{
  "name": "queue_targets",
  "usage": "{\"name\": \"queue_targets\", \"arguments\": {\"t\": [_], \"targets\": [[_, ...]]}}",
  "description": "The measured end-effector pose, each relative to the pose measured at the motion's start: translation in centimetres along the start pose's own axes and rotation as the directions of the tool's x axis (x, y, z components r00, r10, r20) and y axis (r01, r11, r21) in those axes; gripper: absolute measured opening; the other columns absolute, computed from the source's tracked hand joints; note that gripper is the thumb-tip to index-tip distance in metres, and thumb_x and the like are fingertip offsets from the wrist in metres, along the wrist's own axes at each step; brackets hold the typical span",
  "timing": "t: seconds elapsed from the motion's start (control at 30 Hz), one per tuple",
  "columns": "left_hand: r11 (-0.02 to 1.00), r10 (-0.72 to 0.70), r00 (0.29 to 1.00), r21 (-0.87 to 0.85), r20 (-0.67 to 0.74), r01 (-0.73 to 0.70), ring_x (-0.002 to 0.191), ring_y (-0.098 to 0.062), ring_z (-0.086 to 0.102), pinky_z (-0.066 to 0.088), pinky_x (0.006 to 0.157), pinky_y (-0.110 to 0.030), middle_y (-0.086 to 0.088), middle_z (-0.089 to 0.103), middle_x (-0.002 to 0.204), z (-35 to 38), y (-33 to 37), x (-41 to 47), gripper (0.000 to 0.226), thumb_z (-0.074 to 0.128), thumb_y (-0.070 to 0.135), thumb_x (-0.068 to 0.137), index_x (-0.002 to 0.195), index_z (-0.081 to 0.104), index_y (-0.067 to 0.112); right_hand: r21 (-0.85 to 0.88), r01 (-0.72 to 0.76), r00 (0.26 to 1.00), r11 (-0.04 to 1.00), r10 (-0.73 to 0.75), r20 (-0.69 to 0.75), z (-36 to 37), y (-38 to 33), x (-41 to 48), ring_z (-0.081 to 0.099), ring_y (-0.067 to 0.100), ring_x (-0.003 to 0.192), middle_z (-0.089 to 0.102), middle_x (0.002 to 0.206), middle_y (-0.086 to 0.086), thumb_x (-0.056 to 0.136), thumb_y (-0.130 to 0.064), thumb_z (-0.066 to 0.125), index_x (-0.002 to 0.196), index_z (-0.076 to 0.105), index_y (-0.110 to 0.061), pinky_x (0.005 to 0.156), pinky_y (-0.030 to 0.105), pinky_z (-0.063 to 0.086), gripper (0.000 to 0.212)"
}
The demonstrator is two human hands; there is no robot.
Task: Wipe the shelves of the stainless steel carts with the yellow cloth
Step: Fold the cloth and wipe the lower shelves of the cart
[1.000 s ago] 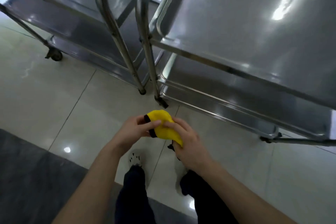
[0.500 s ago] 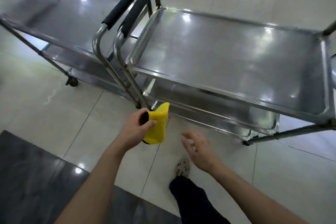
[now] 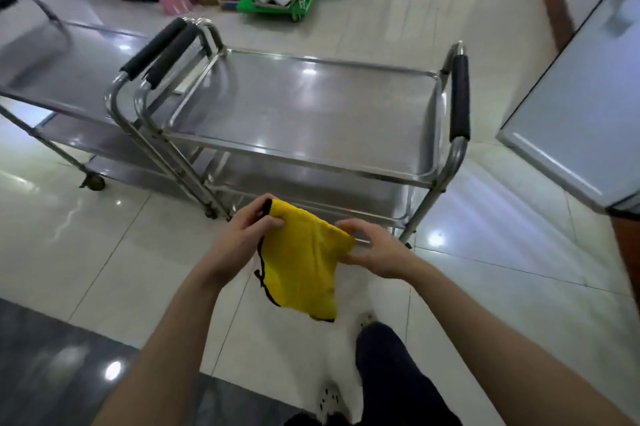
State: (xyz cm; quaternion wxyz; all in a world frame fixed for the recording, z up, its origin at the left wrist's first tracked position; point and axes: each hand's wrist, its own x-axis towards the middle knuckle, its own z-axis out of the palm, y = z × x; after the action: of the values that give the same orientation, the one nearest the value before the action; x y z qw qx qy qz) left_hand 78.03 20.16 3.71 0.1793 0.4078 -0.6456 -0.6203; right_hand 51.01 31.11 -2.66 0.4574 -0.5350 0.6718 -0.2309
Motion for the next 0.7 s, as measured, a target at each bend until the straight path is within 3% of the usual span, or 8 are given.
{"name": "queue_targets", "arguments": {"t": [0.07, 0.13, 0.23, 0.33, 0.43, 0.53, 0.6, 0.7], "targets": [[0.997, -0.022, 1.000, -0.075, -0.020, 0.020, 0.099, -0.012, 0.068, 0.049, 0.086, -0.035, 0.004, 0.070, 0.103, 3.4, 1.8, 1.4, 0.028, 0.072, 0.044, 0.088, 0.113, 0.073, 0.029, 0.124, 0.015, 1.000, 0.992, -0.015, -0.004, -3.6, 1.5, -2.4, 0.066, 0.006, 0.091, 0.072, 0.094, -0.011, 0.092, -0.026, 0.082, 0.103, 0.074, -0.026, 0.095, 0.053, 0.058, 0.012], [0.997, -0.025, 0.998, -0.074, -0.052, 0.021, 0.108, -0.012, 0.072, 0.053, 0.093, -0.038, 0.008, 0.076, 0.117, 6.7, 3.7, 3.8, 0.039, 0.072, 0.051, 0.087, 0.123, 0.075, 0.037, 0.233, 0.050, 0.995, 0.971, -0.028, -0.097, -7.9, 3.4, -4.2, 0.062, 0.012, 0.076, 0.065, 0.078, -0.003, 0.087, -0.030, 0.075, 0.089, 0.071, -0.021, 0.078, 0.049, 0.054, 0.010], [0.998, 0.010, 0.995, 0.063, -0.095, -0.005, 0.118, -0.007, 0.070, 0.054, 0.105, -0.041, 0.012, 0.075, 0.128, 12.2, 5.6, 9.1, 0.047, 0.072, 0.056, 0.092, 0.135, 0.069, 0.037, 0.251, 0.067, 0.969, 0.966, -0.003, -0.248, -15.0, 6.7, -6.6, 0.064, 0.029, 0.084, 0.063, 0.091, 0.026, 0.094, -0.026, 0.069, 0.096, 0.064, -0.004, 0.087, 0.060, 0.059, 0.023], [0.987, 0.050, 0.987, 0.156, -0.155, -0.026, 0.118, 0.011, 0.061, 0.048, 0.104, -0.020, 0.018, 0.067, 0.132, 19.8, 6.7, 15.2, 0.038, 0.067, 0.041, 0.107, 0.143, 0.060, 0.033, 0.214, 0.061, 0.955, 0.975, 0.005, -0.297, -22.4, 11.4, -8.3, 0.065, 0.039, 0.086, 0.059, 0.088, 0.023, 0.102, -0.012, 0.067, 0.092, 0.060, -0.006, 0.083, 0.065, 0.057, 0.014], [0.961, 0.141, 0.979, 0.260, -0.149, -0.098, 0.104, 0.004, 0.063, 0.051, 0.091, -0.029, 0.012, 0.071, 0.114, 28.2, 9.5, 21.7, 0.012, 0.061, 0.034, 0.110, 0.121, 0.065, 0.035, 0.279, 0.098, 0.954, 0.955, -0.011, -0.299, -30.5, 15.1, -10.4, 0.068, 0.031, 0.085, 0.063, 0.085, 0.009, 0.096, -0.036, 0.073, 0.097, 0.064, -0.012, 0.073, 0.050, 0.063, 0.026], [0.945, 0.189, 0.977, 0.288, -0.094, -0.155, 0.108, 0.005, 0.063, 0.050, 0.095, -0.023, 0.019, 0.069, 0.119, 35.1, 13.3, 27.1, 0.024, 0.060, 0.035, 0.110, 0.134, 0.063, 0.032, 0.411, 0.016, 0.987, 0.912, 0.053, -0.155, -37.9, 18.5, -11.6, 0.075, 0.027, 0.085, 0.070, 0.089, 0.002, 0.084, -0.061, 0.074, 0.105, 0.068, -0.010, 0.071, 0.041, 0.065, 0.056], [0.934, 0.222, 0.974, 0.297, -0.038, -0.201, 0.102, 0.016, 0.062, 0.047, 0.088, -0.015, 0.033, 0.067, 0.107, 38.1, 15.7, 30.1, 0.018, 0.061, 0.040, 0.109, 0.127, 0.062, 0.043, 0.337, -0.073, 0.991, 0.939, 0.108, -0.086, -42.3, 20.2, -10.9, 0.078, 0.026, 0.090, 0.077, 0.099, 0.002, 0.080, -0.072, 0.075, 0.116, 0.069, -0.022, 0.077, 0.039, 0.066, 0.062], [0.879, 0.266, 0.960, 0.388, 0.083, -0.277, 0.101, 0.018, 0.062, 0.047, 0.082, -0.017, 0.041, 0.067, 0.103, 40.9, 19.1, 34.1, 0.017, 0.060, 0.046, 0.109, 0.125, 0.061, 0.048, 0.162, -0.076, 0.994, 0.984, 0.088, -0.069, -47.6, 21.9, -8.1, 0.075, 0.018, 0.102, 0.078, 0.109, -0.005, 0.084, -0.078, 0.071, 0.117, 0.072, -0.032, 0.089, 0.037, 0.063, 0.056]]}}
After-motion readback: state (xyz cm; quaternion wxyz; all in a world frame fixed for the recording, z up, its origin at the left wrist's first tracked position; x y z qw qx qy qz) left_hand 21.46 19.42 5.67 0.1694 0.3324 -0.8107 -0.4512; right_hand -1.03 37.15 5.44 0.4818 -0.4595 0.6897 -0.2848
